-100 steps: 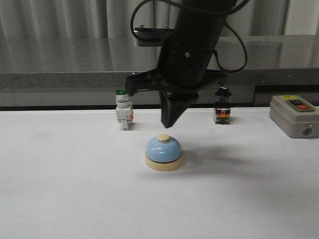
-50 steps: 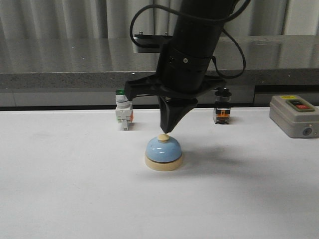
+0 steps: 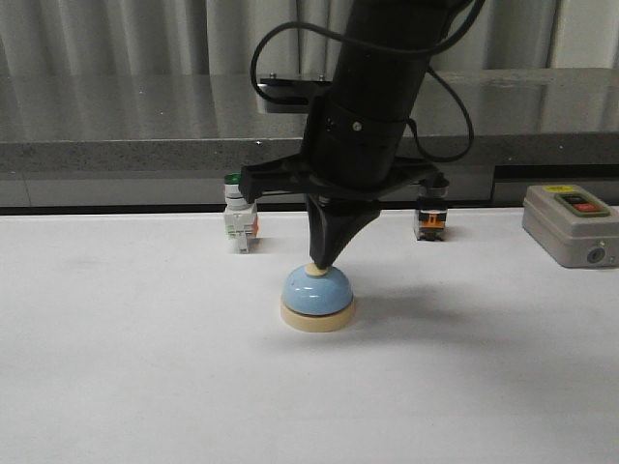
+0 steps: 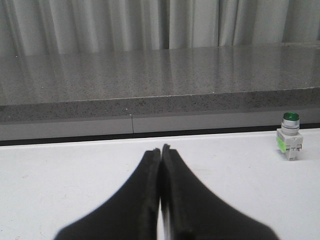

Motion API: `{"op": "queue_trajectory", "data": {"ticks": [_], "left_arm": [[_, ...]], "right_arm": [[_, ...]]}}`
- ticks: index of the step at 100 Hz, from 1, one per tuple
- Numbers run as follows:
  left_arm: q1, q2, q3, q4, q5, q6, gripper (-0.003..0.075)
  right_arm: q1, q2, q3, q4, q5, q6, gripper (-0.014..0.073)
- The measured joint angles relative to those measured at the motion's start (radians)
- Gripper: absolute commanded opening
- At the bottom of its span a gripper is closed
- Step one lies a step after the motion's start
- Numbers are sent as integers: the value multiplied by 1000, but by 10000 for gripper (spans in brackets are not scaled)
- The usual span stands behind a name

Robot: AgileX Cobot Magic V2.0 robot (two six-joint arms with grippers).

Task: Place and press bell with both arms
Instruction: 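Press down on the bell button with the right gripper tips, then raise the right gripper away from the bell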

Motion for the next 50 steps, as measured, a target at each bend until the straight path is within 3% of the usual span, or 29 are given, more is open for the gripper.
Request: {"op": "queue_trajectory", "data": {"ticks": [28,50], "left_arm": [[0,0,0,0,0,0,-19],[0,0,0,0,0,0,-20]], "right_arm": [[-53,-202,10,-59,31,0,-60],[-140,-392,123,-118,33,0,-60]]}}
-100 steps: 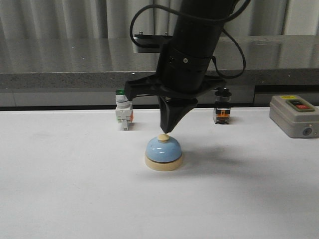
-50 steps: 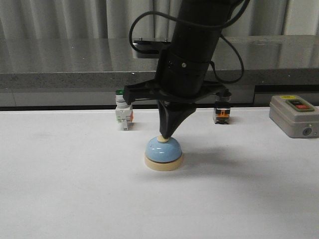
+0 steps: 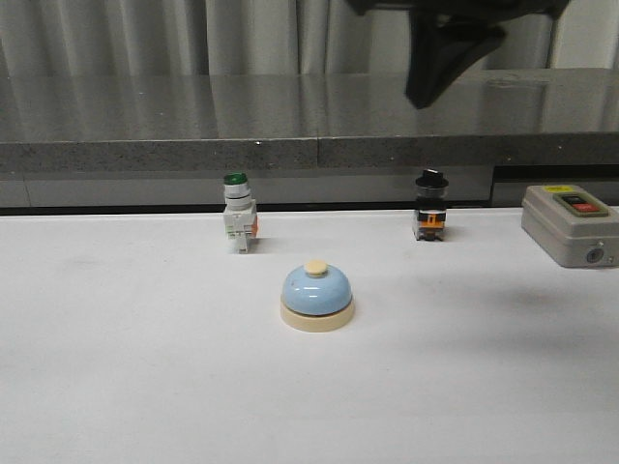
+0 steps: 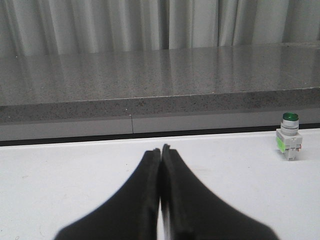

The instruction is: Place and press bell with both arms

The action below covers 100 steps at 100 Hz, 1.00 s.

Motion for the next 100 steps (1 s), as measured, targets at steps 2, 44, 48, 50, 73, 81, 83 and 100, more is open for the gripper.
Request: {"op": "queue_trajectory", "data": {"ticks": [2,44,48,50,73,81,83,100], "left_arm": [[0,0,0,0,0,0,-19],[0,0,0,0,0,0,-20],[0,0,0,0,0,0,-19],[0,0,0,0,0,0,-19],[0,0,0,0,0,0,-19],[0,0,0,0,0,0,-19],[0,0,0,0,0,0,-19],[0,0,0,0,0,0,-19]], "right_arm": [[-11,-21,17,-5,-2,0,-60],[-280,-547,432,-40,-120,0,-60],[-303,-603,467,-41,-131,0,-60],[-314,-621,487,-43,-137,0,-60],[-364,-906,671,-43,-144,0,-60],[-364,-1006,721,-43,-144,0,-60],[-364,-1028,729,-43,-144,0,-60],[-364,-1186,784,-43,-137,0,-60]]}}
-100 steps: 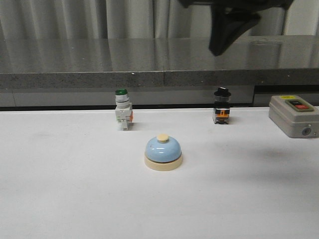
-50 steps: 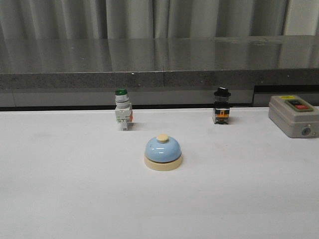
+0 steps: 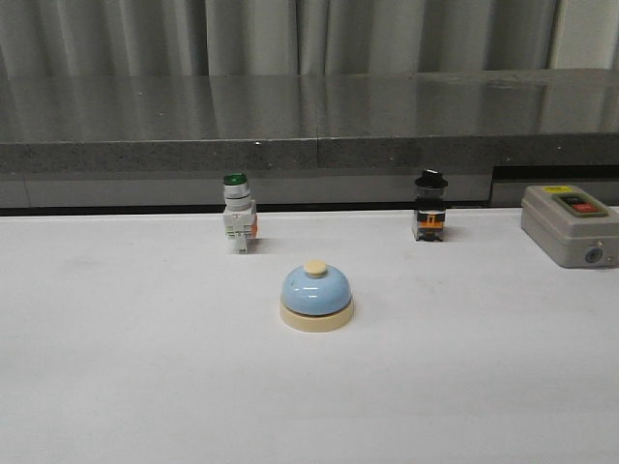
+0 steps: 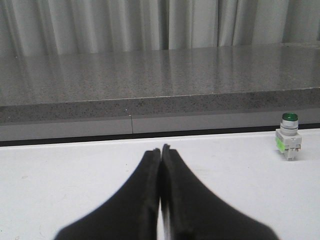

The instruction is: Place and press bell with both arms

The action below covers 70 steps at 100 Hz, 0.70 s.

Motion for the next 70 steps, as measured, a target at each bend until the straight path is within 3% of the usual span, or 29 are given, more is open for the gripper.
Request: {"op": "queue_trajectory", "data": {"ticks": [70], "left_arm": [[0,0,0,0,0,0,-19]], "right_arm": [[0,-79,40,0,-23,0,-60]]}}
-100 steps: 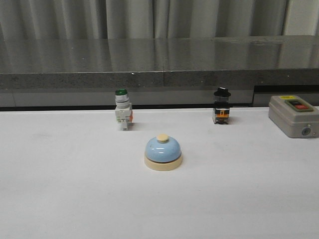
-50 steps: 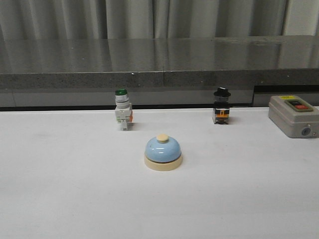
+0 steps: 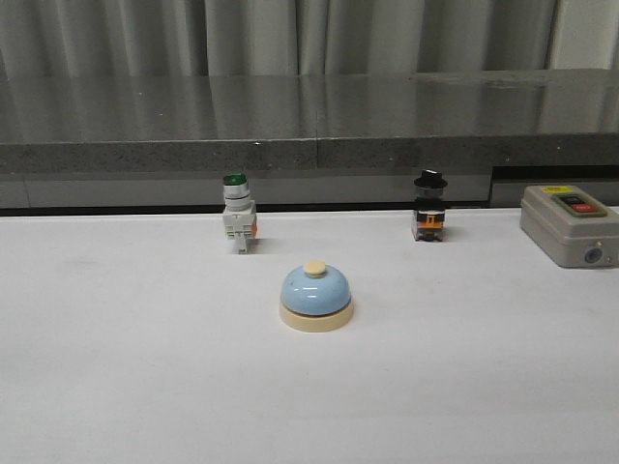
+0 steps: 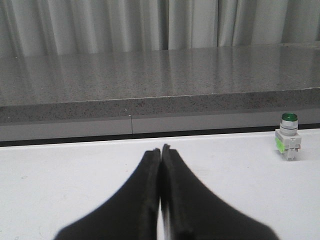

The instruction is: Place and press bell with both arms

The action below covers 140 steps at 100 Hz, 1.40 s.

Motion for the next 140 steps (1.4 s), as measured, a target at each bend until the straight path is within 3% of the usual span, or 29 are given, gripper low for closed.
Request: {"op": "queue_trajectory", "data": {"ticks": [46,72,140], "left_arm": [[0,0,0,0,0,0,-19],[0,0,0,0,0,0,-19],[0,0,0,0,0,0,-19]], "right_arm": [[0,-298,384,2,-271,0,-60],[0,-319,536,17,-420,0,-60],[0,-319,551,24,-475,0,-60]]}}
